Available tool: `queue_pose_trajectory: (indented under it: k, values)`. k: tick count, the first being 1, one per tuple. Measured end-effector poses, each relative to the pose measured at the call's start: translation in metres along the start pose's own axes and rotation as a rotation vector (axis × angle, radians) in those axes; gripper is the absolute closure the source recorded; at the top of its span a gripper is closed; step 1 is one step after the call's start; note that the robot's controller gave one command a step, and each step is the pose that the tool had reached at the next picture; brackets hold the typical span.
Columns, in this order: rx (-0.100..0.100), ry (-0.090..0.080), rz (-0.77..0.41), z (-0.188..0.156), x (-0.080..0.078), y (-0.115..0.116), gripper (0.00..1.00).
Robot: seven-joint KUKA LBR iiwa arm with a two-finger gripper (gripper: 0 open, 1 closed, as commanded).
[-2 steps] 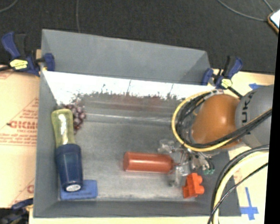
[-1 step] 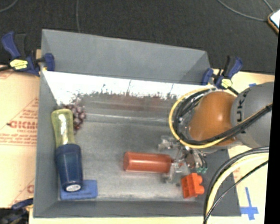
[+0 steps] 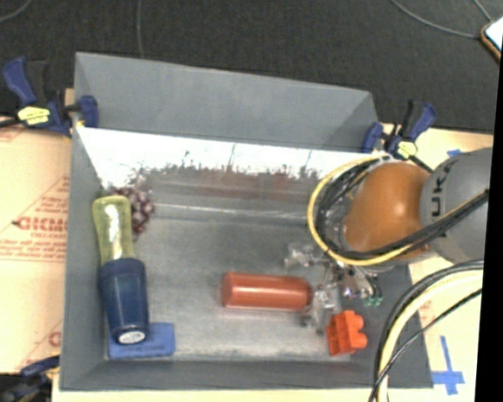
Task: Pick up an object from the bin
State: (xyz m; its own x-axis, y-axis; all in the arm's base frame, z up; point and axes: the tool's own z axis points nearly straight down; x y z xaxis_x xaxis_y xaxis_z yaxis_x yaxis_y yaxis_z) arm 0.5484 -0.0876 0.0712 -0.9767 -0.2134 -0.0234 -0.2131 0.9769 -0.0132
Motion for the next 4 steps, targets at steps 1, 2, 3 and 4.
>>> queue_pose_trajectory:
  k: [1, 2, 3, 4]
  values:
    - [-0.005, 0.003, 0.166, 0.0, 0.002, 0.009, 0.0]
    - [-0.001, -0.003, 0.112, 0.0, -0.004, 0.003, 0.0]
    - [-0.004, -0.001, 0.203, 0.0, 0.015, 0.0, 0.0]
    - [0.0, -0.003, 0.133, 0.0, 0.065, -0.003, 0.0]
